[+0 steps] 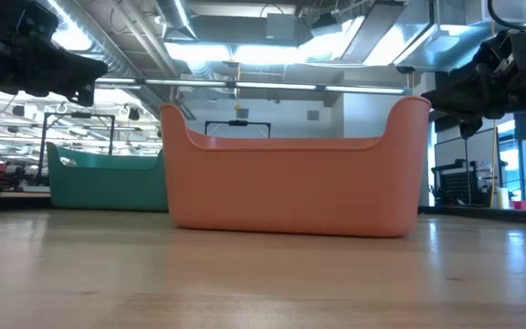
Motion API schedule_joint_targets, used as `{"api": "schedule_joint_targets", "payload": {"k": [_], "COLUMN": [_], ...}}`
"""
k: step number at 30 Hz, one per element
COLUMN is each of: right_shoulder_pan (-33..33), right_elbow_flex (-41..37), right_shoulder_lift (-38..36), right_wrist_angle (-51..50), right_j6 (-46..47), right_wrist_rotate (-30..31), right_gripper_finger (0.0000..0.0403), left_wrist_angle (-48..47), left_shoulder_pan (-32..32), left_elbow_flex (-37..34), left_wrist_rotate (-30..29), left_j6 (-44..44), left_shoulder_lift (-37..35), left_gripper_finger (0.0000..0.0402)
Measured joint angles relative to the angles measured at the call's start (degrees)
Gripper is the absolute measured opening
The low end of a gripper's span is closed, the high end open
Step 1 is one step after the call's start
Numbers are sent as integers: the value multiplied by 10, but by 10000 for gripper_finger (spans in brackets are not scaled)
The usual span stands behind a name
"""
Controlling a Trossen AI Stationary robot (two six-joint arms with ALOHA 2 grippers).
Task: Sort silverware by color (type)
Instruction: Return to Home Position
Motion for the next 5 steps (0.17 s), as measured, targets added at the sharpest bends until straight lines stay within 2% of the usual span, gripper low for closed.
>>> {"api": "schedule_joint_targets", "payload": {"k": [5], "right_shoulder_pan": [0], "right_elbow_flex": [0], "right_shoulder_lift": [0], "right_wrist_angle": [0], "right_j6": [0], "right_wrist_rotate": [0], "right_gripper_finger": [10], "left_wrist_angle": [0], "left_shoulder_pan": [0], "left_elbow_flex": [0], "left_wrist_rotate": [0], "left_j6": [0], "left_shoulder_lift": [0], "left_gripper_finger": [2]}}
